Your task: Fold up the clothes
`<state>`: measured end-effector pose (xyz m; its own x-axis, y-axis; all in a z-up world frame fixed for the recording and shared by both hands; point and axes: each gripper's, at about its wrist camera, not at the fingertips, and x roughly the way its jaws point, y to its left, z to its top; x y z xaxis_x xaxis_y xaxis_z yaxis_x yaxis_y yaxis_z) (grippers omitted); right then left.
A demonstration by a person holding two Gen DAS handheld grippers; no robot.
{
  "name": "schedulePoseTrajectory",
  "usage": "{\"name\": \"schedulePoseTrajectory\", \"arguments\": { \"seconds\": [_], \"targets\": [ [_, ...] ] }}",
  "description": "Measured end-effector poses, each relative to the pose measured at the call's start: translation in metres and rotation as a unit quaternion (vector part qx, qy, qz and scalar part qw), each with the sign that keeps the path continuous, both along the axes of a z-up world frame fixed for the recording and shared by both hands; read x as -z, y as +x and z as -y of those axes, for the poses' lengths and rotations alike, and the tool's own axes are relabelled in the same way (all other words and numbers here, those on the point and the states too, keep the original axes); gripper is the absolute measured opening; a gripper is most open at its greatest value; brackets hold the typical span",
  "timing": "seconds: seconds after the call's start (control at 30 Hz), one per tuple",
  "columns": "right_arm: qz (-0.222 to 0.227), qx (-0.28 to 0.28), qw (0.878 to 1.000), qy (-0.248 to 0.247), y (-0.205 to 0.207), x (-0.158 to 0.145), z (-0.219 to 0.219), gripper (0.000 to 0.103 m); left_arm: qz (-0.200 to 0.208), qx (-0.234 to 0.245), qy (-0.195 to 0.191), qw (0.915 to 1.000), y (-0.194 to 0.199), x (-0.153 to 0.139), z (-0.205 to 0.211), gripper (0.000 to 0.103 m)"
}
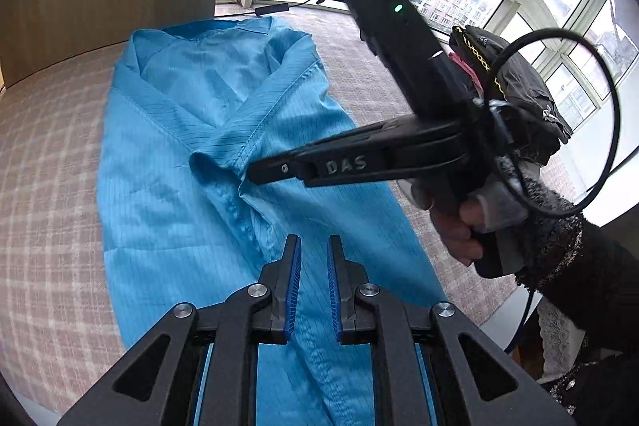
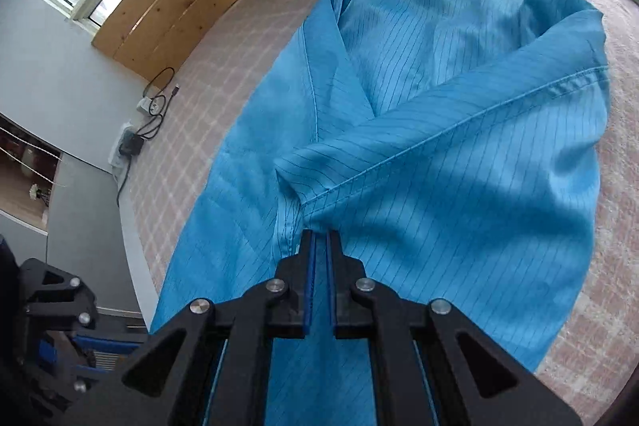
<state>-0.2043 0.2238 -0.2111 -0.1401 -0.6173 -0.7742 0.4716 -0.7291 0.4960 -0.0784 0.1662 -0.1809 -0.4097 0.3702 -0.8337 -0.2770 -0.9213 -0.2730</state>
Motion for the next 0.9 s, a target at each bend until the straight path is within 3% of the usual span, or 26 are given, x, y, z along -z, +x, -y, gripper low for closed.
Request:
{"name": "schedulePoseTrajectory", "arguments": {
  "seconds": [0.1,0.17,0.3,0.37,0.4,0.43,0.47,0.57,0.67,0.73,0.77,0.8,0.83,0.9],
  "targets": [
    [-0.044,0.031,0.997,-0.046,-0.015,-0.036,-0.054,0.007,0.001,0.008,-0.023,0.9997,-0.033,0.016,-0.013,0.011],
    [-0.077,0.068,0.995,-0.009,-0.036,-0.045,-0.08,0.008,0.009,-0.005,-0.03,0.9995,-0.057,0.029,-0.011,0.011],
    [-0.029,0.071,0.997,-0.02,-0.091,-0.024,-0.088,0.008,0.03,-0.015,-0.042,0.9986,-0.086,0.052,-0.003,0.011],
    [-0.035,0.066,0.997,0.031,-0.116,-0.012,-0.075,0.009,0.042,-0.011,-0.055,0.9976,-0.094,0.063,-0.002,0.011],
    [-0.055,0.093,0.991,0.084,-0.128,-0.012,-0.074,0.009,0.047,-0.01,-0.052,0.9975,-0.096,0.067,-0.002,0.011],
    [-0.074,0.117,0.985,0.099,-0.137,-0.016,-0.079,0.01,0.05,-0.012,-0.046,0.9976,-0.097,0.069,-0.001,0.011],
    [-0.084,0.131,0.984,0.091,-0.146,-0.021,-0.085,0.013,0.051,-0.012,-0.041,0.9978,-0.097,0.07,0.0,0.011],
    [-0.057,0.123,0.988,0.08,-0.17,-0.017,-0.09,0.061,0.052,-0.008,-0.042,0.9978,-0.098,0.07,-0.001,0.011],
    [-0.025,0.104,0.992,0.069,-0.187,-0.006,-0.089,0.062,0.052,-0.003,-0.043,0.9977,-0.1,0.068,-0.002,0.012],
    [-0.025,0.1,0.991,0.079,-0.191,0.001,-0.083,0.061,0.054,0.0,-0.044,0.9976,-0.101,0.07,-0.003,0.012],
    [-0.024,0.098,0.99,0.093,-0.193,0.004,-0.079,0.053,0.054,0.003,-0.045,0.9975,-0.101,0.071,-0.003,0.012],
    [-0.017,0.09,0.991,0.102,-0.196,0.009,-0.075,0.023,0.055,0.006,-0.046,0.9974,-0.101,0.072,-0.004,0.012],
    [-0.01,0.081,0.991,0.102,-0.197,0.011,-0.073,0.006,0.055,0.008,-0.045,0.9974,-0.102,0.074,-0.004,0.012],
    [-0.05,0.076,0.99,0.109,-0.198,0.003,-0.075,0.003,0.052,0.007,-0.034,0.9981,-0.103,0.076,-0.002,0.012]
  ]
}}
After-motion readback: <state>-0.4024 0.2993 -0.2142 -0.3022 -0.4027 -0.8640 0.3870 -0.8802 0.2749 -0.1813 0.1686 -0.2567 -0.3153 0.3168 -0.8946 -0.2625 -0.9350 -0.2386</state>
